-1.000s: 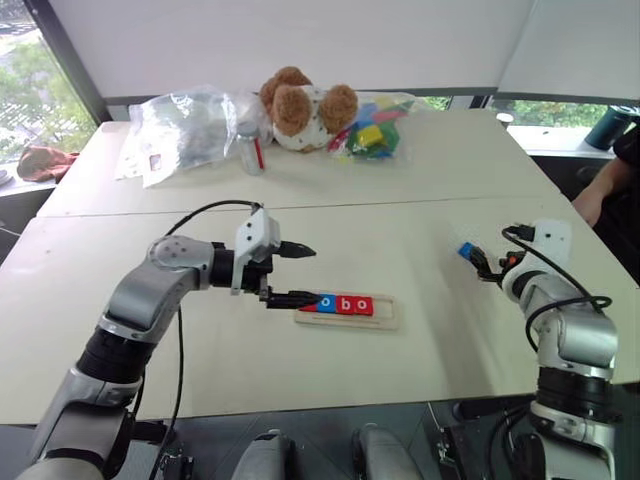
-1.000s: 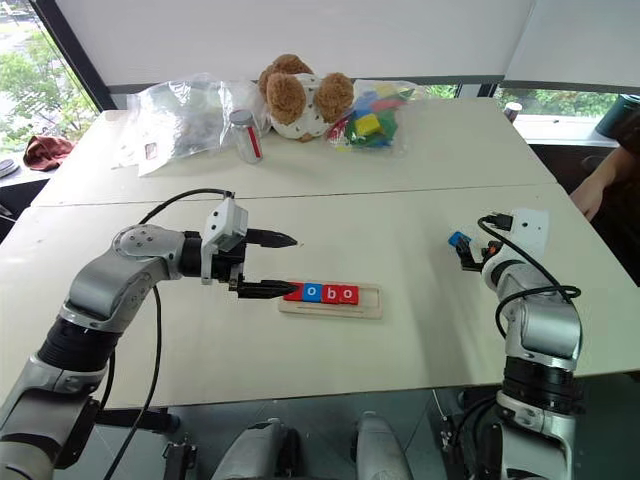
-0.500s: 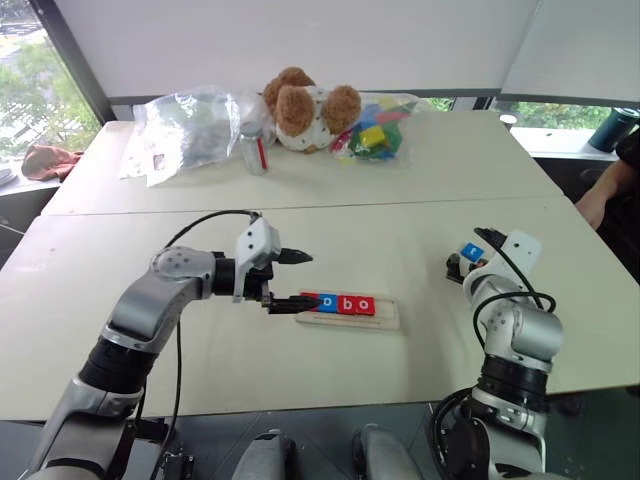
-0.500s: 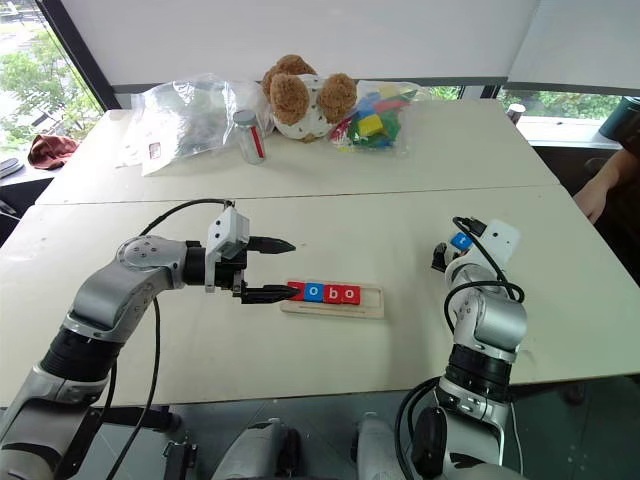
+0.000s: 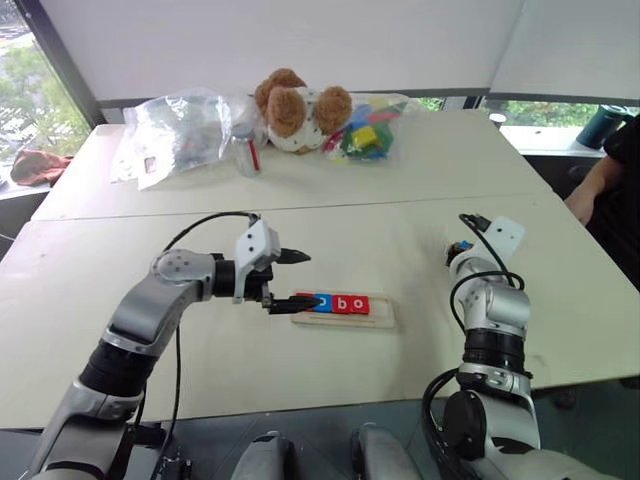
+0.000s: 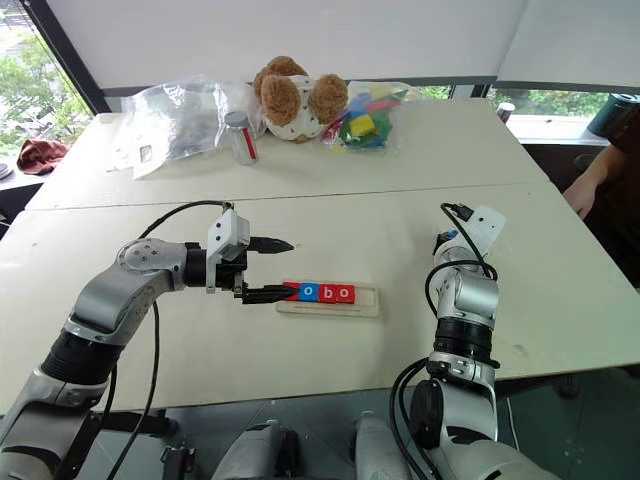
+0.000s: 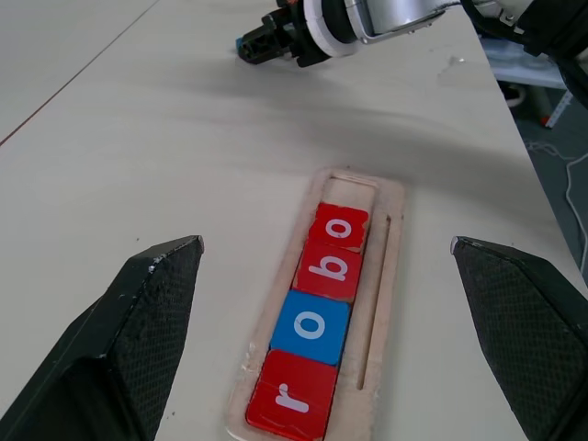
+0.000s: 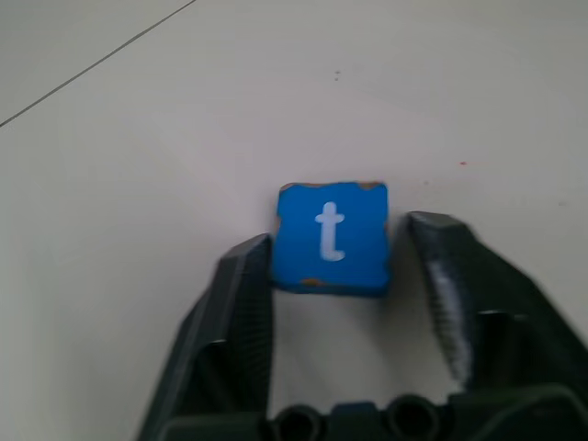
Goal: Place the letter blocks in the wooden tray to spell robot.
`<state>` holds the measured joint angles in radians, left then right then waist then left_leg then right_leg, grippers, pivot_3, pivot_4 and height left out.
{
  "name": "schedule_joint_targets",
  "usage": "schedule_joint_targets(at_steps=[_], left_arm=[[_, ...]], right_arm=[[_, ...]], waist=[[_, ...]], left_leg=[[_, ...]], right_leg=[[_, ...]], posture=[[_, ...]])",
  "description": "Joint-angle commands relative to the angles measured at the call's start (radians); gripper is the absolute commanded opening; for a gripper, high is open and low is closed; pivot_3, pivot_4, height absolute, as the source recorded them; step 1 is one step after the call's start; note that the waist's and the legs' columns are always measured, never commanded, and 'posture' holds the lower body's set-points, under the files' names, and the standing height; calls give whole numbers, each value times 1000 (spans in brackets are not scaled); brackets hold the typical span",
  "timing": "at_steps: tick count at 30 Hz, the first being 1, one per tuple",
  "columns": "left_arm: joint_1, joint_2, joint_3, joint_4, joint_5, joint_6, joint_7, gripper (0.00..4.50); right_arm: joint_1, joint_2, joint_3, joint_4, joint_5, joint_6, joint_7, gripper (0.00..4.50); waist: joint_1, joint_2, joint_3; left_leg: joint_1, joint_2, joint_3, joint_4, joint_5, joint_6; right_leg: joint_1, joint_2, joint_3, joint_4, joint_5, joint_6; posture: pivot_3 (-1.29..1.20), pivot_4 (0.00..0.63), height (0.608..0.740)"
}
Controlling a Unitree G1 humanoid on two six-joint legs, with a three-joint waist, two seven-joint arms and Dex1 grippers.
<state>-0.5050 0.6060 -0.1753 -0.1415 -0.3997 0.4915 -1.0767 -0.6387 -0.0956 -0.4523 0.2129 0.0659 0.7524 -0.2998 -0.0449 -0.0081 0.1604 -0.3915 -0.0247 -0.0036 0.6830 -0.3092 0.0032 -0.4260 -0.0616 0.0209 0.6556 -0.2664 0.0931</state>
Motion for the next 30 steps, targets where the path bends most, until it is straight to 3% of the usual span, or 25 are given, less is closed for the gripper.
schedule_joint_targets(at_steps=[1, 6, 11, 16, 24, 29, 30], left_arm=[[-3, 2, 13, -28, 3, -15, 4, 4500], [-4, 2, 10, -24, 3, -20, -1, 4500], [-4, 18, 7, -17, 5, -29, -27, 4500], [-7, 40, 3, -30, 1, -28, -64, 4500], [-24, 34, -2, -10, 10, -33, -83, 4500], [-6, 31, 1, -34, 5, -25, -81, 4500], [-4, 33, 3, -40, 3, -21, -81, 4500]], right_arm=[[16, 10, 15, 28, 16, 13, -2, 1125], [73, -44, 132, -63, -19, 15, 91, 1125], [284, -115, 271, -506, 70, 224, 280, 1125], [411, -63, 255, -806, 138, 506, 289, 1125], [423, 24, 244, -840, 104, 605, 243, 1125], [441, 37, 252, -837, 90, 591, 238, 3578], [436, 26, 253, -840, 89, 584, 243, 4232]], waist=[[-1, 0, 0], [0, 0, 0], [3, 0, 0], [4, 0, 0], [15, 0, 0], [26, 0, 0], [27, 0, 0]], left_leg=[[0, 0, 0, 0, 0, 0], [0, 0, 0, -1, 0, 0], [-1, 1, -1, -3, 0, 1], [-1, 1, -1, -2, -1, 1], [-1, 0, -2, -1, -1, 1], [-1, 0, -1, -1, -1, 1], [-1, 0, -1, -1, -1, 1]], right_leg=[[0, 0, 0, 0, 0, 0], [0, 0, 0, 0, 0, 0], [-1, 1, 0, 0, 0, 0], [-1, 0, 0, -1, 0, 0], [-1, 0, -1, -1, 0, 0], [0, 0, -1, -1, 0, 0], [0, 0, -1, -1, 0, 0]], posture=[[0, 150, 740], [0, 150, 740], [0, 150, 740], [0, 150, 740], [0, 150, 740], [0, 150, 740], [0, 150, 740]])
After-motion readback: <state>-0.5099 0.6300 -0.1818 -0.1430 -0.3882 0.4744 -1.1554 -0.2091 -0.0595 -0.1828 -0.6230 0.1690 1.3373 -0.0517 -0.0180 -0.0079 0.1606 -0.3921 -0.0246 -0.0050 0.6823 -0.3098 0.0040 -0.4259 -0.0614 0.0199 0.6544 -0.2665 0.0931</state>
